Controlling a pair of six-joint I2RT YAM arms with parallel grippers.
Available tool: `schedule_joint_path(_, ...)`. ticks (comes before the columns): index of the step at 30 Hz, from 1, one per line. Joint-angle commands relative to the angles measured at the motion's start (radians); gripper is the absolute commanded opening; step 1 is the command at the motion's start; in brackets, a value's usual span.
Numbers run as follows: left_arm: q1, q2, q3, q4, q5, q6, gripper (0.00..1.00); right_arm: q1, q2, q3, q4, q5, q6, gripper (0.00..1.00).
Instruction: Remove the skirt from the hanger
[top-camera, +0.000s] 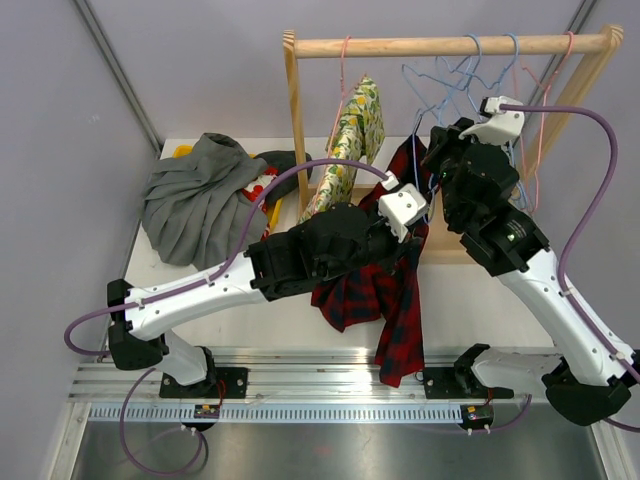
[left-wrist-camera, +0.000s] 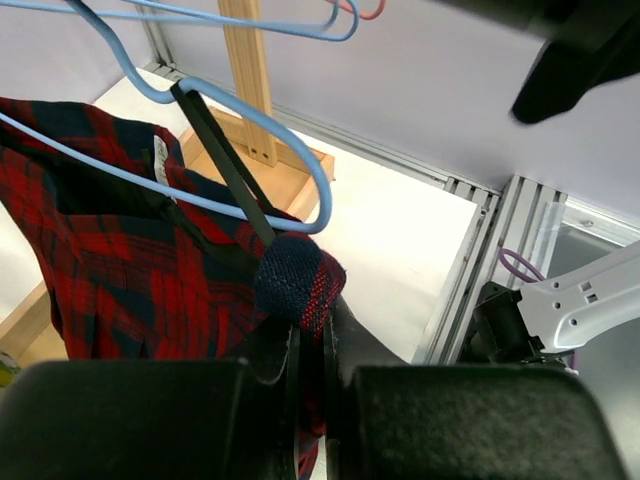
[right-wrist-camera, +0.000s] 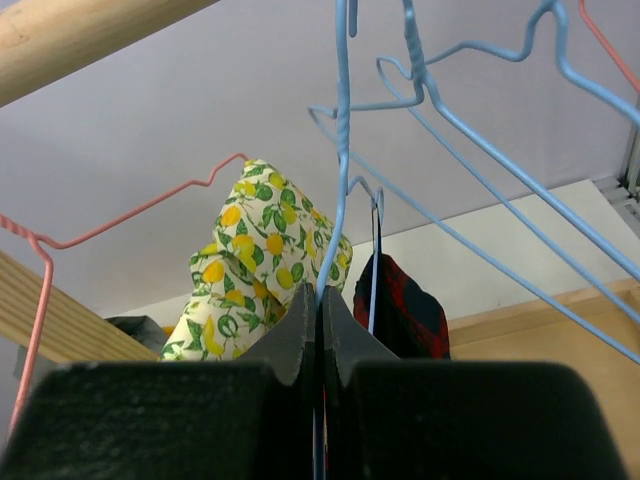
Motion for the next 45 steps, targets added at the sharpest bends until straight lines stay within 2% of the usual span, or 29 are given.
schedule_joint_path(1, -0.022, -0.028, 0.055, 0.070, -0.017, 0.017, 0.01, 0.036, 0.036, -0.003, 0.160, 0.148, -0.086, 0.00)
schedule_joint_path(9, -0.020, 0.043, 0.271, -0.036, -0.015, 0.023, 0.02, 0.048, 0.066, -0.058, 0.269, 0.191, -0.132, 0.00)
schedule_joint_path(18, -0.020, -0.006, 0.328, -0.066, 0.015, -0.014, 0.06, 0.048, 0.093, -0.106, 0.375, 0.220, -0.175, 0.00)
schedule_joint_path(24, -0.021, -0.077, 0.167, -0.040, 0.012, -0.043, 0.05, 0.048, 0.121, -0.048, 0.376, 0.190, -0.201, 0.00)
schedule_joint_path(29, -0.031, -0.187, -0.072, 0.082, 0.048, -0.144, 0.03, 0.048, 0.144, 0.029, 0.390, 0.180, -0.271, 0.00)
schedule_joint_path(32, -0.055, -0.215, -0.124, 0.109, 0.052, -0.188, 0.02, 0.047, 0.161, 0.057, 0.389, 0.179, -0.304, 0.00)
schedule_joint_path(38, -0.086, -0.218, -0.243, 0.100, -0.056, -0.190, 0.00, 0.047, 0.138, 0.106, 0.286, 0.153, -0.230, 0.00)
schedule_joint_path(42, -0.080, -0.189, -0.299, 0.160, -0.181, -0.172, 0.00, 0.047, 0.100, 0.190, 0.061, 0.089, -0.114, 0.00)
schedule_joint_path(43, -0.075, -0.163, -0.283, 0.162, -0.203, -0.156, 0.00, 0.048, 0.089, 0.199, -0.041, 0.072, -0.047, 0.00)
schedule_joint_path(45, -0.045, -0.126, -0.247, 0.168, -0.238, -0.144, 0.00, 0.048, 0.055, 0.221, -0.138, -0.003, 0.021, 0.00)
